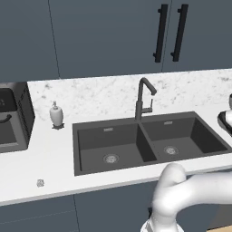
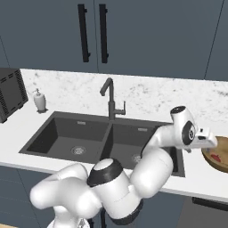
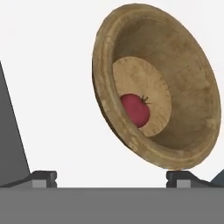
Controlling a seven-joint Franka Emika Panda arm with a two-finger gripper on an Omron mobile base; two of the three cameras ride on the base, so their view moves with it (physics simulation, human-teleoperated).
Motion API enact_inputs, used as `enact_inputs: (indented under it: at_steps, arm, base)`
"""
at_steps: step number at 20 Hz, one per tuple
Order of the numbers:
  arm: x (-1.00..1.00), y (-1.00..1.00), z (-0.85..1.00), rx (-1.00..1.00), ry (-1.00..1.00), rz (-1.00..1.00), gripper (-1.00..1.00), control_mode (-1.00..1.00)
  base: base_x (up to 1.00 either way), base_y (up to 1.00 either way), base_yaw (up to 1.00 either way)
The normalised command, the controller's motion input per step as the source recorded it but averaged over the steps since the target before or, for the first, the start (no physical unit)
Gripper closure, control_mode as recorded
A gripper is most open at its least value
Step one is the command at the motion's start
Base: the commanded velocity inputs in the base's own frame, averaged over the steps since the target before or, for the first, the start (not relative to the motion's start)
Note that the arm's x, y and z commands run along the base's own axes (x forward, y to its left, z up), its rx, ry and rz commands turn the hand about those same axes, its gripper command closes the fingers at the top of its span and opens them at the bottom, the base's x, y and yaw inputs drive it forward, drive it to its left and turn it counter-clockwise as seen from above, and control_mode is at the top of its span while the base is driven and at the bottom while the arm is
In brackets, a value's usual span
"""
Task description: Pick the tomato from the sink and place it in the bowl. Then pick the bowl and place it in the microwave. Then close the microwave door and press the start button.
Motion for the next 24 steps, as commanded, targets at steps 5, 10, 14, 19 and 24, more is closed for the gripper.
enact_inputs:
  at_steps: [5,10,14,19,24]
  arm:
    - [0.46,-0.03,0.0,0.0,0.21,0.07,-1.0,-1.0]
    - [0.32,-0.26,0.0,0.0,0.07,0.09,-1.0,-1.0]
    - [0.25,-0.25,-0.19,0.0,0.07,0.1,-1.0,-1.0]
    - [0.05,-0.17,-0.42,-0.01,0.04,0.1,-1.0,-1.0]
    - [0.0,-0.28,-0.39,0.0,0.02,0.11,1.0,-1.0]
  base:
    - [0.0,0.0,0.0]
    - [0.0,0.0,0.0]
    - [0.0,0.0,0.0]
    - [0.0,0.0,0.0]
    - [0.0,0.0,0.0]
